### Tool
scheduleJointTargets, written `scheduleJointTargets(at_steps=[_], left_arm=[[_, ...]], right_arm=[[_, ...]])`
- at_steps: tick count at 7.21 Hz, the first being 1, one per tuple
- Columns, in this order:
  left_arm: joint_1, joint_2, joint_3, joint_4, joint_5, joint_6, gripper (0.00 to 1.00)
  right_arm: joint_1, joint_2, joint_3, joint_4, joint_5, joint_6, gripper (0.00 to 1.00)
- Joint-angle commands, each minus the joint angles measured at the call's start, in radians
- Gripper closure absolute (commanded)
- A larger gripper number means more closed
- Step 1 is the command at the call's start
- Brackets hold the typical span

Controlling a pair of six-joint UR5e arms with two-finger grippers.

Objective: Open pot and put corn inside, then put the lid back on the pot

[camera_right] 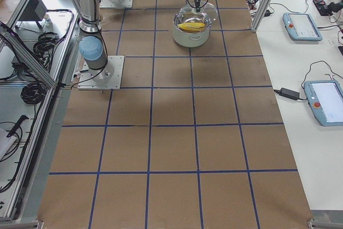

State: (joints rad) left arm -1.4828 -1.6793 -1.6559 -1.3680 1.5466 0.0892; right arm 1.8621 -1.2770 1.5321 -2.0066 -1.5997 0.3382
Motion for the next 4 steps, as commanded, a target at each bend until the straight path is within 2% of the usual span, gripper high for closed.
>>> scheduleJointTargets(at_steps=[1, 3, 4], left_arm=[[-0.001, -0.005, 0.007, 0.001, 0.003, 0.0, 0.0], [-0.007, 0.012, 0.042, -0.016, 0.006, 0.0, 0.0], [-0.01, 0.006, 0.051, -0.017, 0.004, -0.002, 0.0]], right_arm=[[0.0, 0.019, 0.008, 0.005, 0.023, -0.005, 0.65], [-0.004, 0.021, -0.004, 0.102, 0.029, -0.013, 0.65], [-0.003, 0.021, 0.003, 0.103, 0.027, -0.015, 0.65]])
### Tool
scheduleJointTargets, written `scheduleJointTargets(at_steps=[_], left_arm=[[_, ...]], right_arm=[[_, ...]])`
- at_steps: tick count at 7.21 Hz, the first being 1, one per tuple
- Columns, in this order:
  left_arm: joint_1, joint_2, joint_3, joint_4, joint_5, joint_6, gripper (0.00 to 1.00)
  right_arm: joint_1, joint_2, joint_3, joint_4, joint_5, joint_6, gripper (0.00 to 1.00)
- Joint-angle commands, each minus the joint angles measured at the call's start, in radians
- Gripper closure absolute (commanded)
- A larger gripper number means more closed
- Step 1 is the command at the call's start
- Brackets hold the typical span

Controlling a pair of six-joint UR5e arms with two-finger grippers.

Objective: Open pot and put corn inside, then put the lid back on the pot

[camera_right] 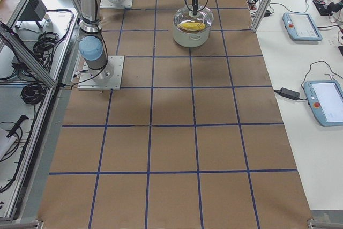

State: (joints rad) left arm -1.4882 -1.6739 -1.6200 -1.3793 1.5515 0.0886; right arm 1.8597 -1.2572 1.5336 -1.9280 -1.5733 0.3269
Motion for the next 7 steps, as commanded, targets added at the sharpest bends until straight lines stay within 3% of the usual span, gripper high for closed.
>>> scheduleJointTargets(at_steps=[1, 7], left_arm=[[-0.007, -0.004, 0.015, -0.038, -0.001, -0.015, 0.0], [-0.015, 0.06, 0.019, -0.098, -0.004, -0.015, 0.0]], right_arm=[[-0.001, 0.002, -0.009, 0.024, 0.001, -0.002, 0.65], [0.006, 0.021, -0.01, 0.029, -0.001, 0.001, 0.65]])
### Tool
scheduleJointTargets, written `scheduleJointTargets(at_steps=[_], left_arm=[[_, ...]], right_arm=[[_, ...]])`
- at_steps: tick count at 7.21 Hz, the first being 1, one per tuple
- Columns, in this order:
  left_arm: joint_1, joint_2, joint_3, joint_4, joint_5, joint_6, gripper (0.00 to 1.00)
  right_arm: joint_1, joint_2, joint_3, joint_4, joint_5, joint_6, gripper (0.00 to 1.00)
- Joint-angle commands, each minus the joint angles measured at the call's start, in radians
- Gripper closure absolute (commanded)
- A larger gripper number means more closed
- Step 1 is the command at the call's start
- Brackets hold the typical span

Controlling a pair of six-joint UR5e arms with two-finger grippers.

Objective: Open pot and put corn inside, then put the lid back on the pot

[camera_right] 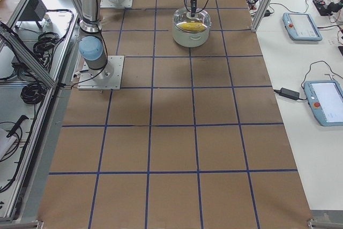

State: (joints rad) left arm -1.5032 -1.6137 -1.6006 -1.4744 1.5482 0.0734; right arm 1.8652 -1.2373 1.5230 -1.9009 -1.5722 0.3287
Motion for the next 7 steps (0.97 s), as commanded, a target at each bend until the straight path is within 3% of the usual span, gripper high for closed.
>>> scheduleJointTargets(at_steps=[1, 7], left_arm=[[0.0, 0.005, 0.001, -0.004, 0.001, 0.0, 0.0], [-0.002, 0.014, 0.004, -0.01, -0.011, 0.008, 0.0]], right_arm=[[0.0, 0.002, -0.001, 0.002, -0.002, 0.0, 0.65], [0.0, 0.004, -0.003, 0.002, -0.002, 0.001, 0.65]])
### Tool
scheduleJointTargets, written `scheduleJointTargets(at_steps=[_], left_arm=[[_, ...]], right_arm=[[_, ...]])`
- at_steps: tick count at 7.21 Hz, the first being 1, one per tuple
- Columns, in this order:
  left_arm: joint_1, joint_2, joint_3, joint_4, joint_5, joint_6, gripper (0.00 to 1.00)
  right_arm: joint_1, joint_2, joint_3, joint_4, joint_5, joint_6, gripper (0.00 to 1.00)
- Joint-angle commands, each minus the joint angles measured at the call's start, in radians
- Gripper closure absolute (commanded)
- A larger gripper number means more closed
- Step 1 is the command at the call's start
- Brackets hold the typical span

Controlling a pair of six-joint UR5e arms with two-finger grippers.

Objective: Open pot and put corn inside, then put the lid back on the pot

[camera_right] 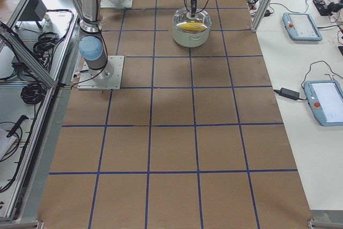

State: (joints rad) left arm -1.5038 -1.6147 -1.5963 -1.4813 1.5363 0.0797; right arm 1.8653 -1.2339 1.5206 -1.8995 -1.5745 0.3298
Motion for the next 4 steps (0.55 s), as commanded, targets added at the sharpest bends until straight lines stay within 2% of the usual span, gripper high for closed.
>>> scheduleJointTargets(at_steps=[1, 2, 3, 4], left_arm=[[-0.001, 0.03, 0.001, -0.025, 0.001, 0.003, 0.0], [-0.001, 0.024, -0.001, -0.025, -0.001, 0.003, 0.0], [-0.001, 0.025, -0.001, -0.025, -0.002, 0.005, 0.0], [-0.003, 0.025, -0.001, -0.025, -0.005, 0.005, 0.0]], right_arm=[[0.0, 0.004, 0.0, 0.0, 0.001, 0.0, 0.65], [0.0, 0.007, -0.002, -0.001, -0.001, 0.0, 0.6], [0.0, 0.007, -0.002, -0.003, -0.006, -0.005, 0.4], [-0.003, 0.007, -0.005, -0.003, -0.006, -0.005, 0.37]])
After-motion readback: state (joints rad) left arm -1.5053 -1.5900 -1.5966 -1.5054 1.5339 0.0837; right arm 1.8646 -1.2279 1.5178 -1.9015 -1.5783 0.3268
